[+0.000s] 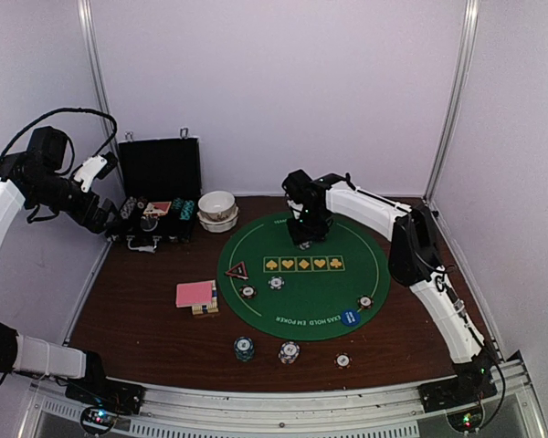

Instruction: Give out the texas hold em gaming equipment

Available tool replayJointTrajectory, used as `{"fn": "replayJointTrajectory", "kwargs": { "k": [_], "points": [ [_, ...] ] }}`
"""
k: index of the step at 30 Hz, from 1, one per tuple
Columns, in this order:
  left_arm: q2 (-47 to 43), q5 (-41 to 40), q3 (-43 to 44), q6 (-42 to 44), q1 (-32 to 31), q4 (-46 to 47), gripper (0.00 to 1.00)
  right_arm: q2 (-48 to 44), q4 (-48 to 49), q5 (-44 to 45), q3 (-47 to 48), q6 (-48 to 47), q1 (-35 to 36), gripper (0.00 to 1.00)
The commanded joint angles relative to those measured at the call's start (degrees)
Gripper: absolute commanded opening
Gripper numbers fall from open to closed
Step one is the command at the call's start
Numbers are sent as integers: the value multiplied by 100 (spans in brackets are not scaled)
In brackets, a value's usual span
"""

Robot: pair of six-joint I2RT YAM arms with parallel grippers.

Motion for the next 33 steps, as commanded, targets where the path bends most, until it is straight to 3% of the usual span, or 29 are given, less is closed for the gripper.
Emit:
{"fn": "replayJointTrajectory", "kwargs": {
  "k": [1, 7, 15, 26, 33],
  "points": [
    [43, 122, 116, 29, 41, 122, 98, 109, 380, -36, 236, 4, -109, 27],
    [97, 134, 116, 39, 42, 138, 98, 301, 709, -8, 240, -32, -118, 32],
    [104, 94, 112, 65, 42, 150, 97, 375, 832, 103, 263, -23, -127, 70],
    [-20, 23, 55, 58, 41, 139, 98, -583, 918, 361, -13, -237, 137, 67],
    [-56, 12, 73, 47, 41, 60, 98, -1827, 1109, 380, -1631, -330, 872, 71]
  ]
}}
